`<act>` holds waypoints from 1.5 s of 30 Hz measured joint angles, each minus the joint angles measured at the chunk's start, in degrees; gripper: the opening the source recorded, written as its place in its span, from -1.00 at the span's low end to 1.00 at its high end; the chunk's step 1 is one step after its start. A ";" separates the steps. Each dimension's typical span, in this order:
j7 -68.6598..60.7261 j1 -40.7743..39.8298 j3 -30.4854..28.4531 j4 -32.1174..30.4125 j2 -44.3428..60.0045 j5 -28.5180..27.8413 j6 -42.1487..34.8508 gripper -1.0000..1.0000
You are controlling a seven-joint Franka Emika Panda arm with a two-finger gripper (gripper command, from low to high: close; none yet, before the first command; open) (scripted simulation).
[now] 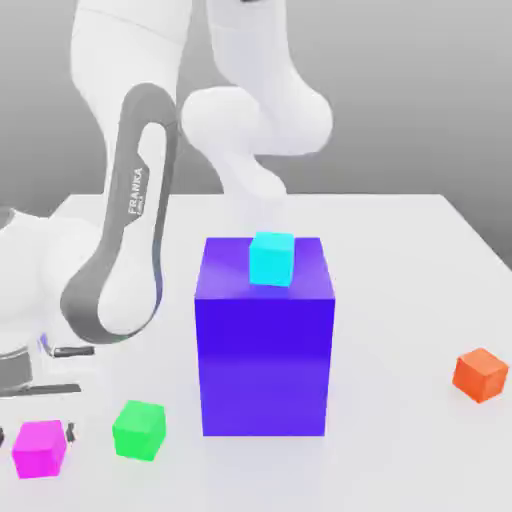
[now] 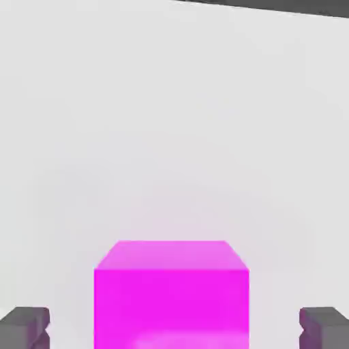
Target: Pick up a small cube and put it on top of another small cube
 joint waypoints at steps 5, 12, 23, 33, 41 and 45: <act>-0.19 -0.21 0.23 0.08 0.32 0.21 0.13 -1.00; 1.80 5.46 -6.59 -3.76 -11.39 -12.01 -6.11 -1.00; -21.91 7.86 -6.12 -10.39 -23.62 -28.03 -7.71 -1.00; -54.36 10.29 -4.00 -16.85 -28.88 -28.08 -7.86 -1.00; -64.74 12.88 -3.63 -17.69 -27.71 -25.13 -6.03 -1.00; -66.28 12.87 -3.99 -17.38 -25.45 -23.04 -4.01 -1.00</act>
